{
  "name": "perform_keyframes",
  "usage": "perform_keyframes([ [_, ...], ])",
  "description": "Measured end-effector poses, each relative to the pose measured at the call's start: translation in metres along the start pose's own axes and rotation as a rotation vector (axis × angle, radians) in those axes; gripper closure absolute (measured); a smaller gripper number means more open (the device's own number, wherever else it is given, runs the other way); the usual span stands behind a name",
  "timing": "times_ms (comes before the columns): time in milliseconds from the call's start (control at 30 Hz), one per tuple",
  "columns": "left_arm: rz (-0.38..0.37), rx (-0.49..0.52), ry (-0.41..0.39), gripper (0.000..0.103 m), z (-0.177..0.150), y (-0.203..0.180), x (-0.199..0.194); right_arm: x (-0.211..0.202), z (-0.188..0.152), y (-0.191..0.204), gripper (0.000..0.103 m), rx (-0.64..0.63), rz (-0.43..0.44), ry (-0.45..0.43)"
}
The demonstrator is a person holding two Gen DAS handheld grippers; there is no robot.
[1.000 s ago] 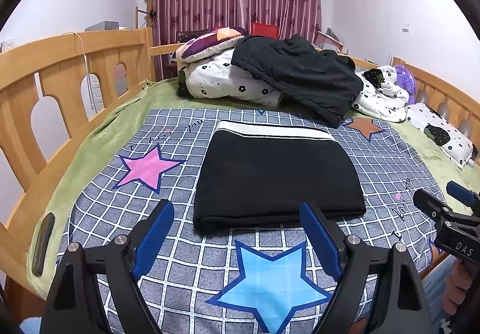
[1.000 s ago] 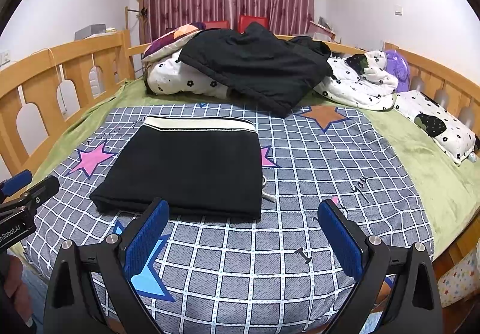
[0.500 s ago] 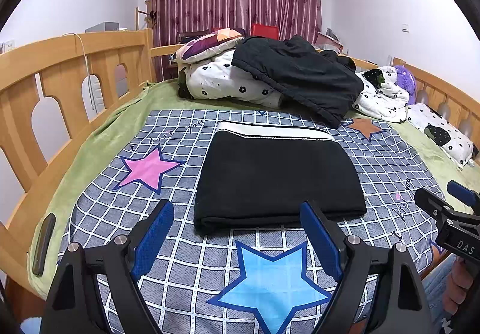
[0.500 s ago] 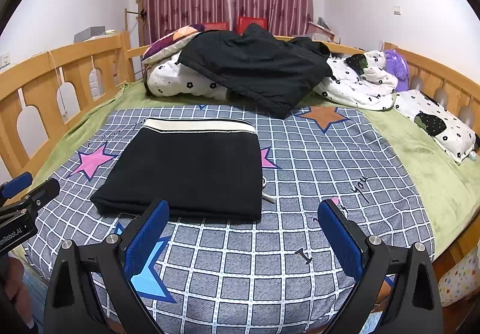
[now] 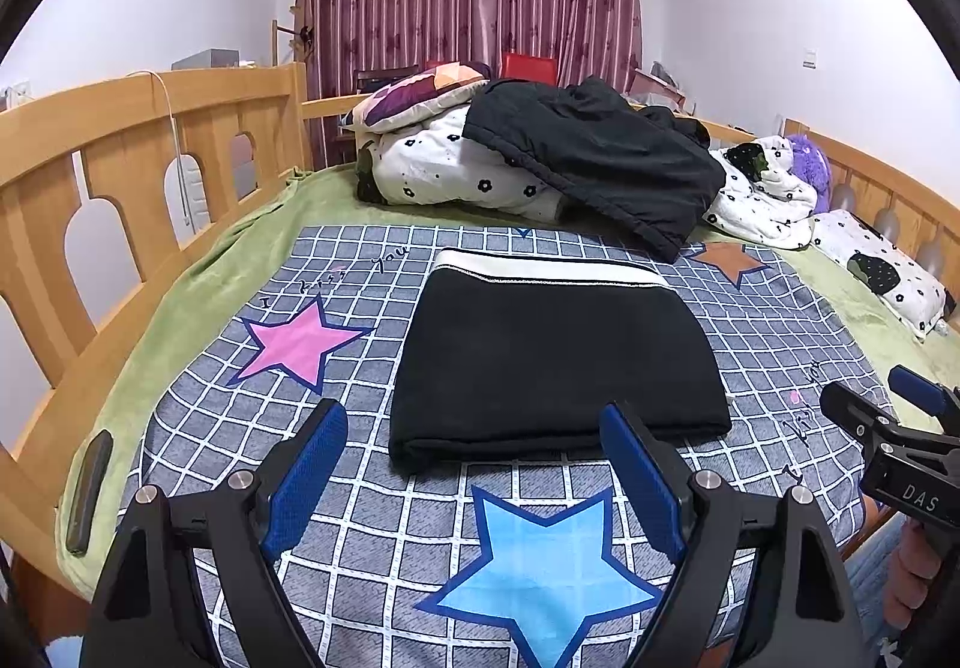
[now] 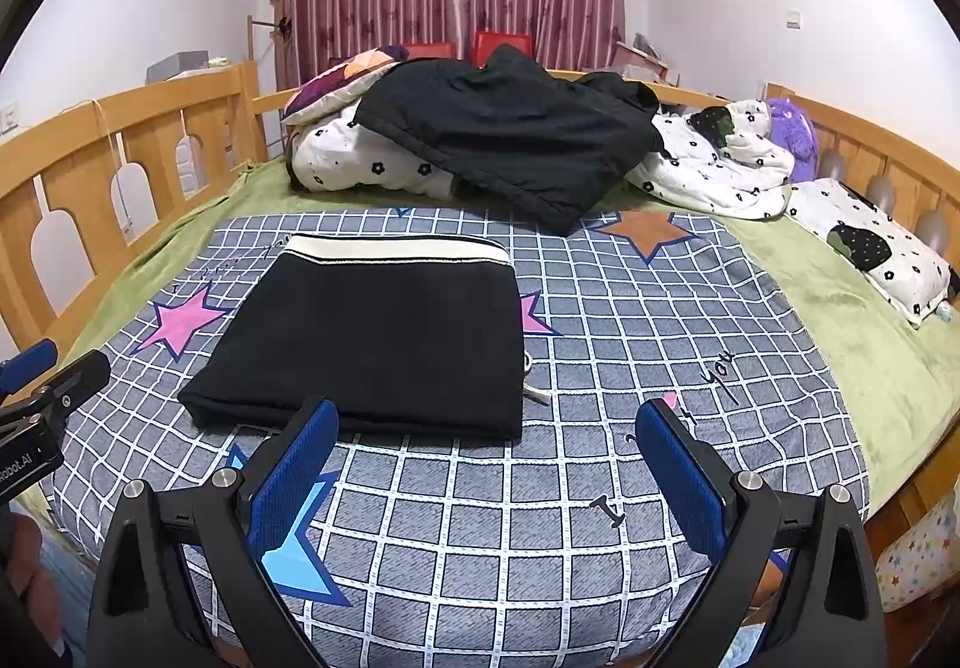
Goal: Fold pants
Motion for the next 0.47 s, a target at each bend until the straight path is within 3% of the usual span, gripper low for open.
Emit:
perform_keyframes([
  [467,0.022,0.009,0.000,0.014,-0.0022,-0.0023,0.0018,0.0044,-0.0029,0.0016,0.005,0.001,0.002,0.006],
])
Point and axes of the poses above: each gripper's, at about its wrist camera, not at the fingertips, and x roughly the way its jaws point, y to its left, z to its top, the point moved 2 cm from there along x, roughly the way its jaws point, and after that the axes turned 5 degrees about y, right-handed, at the moved point
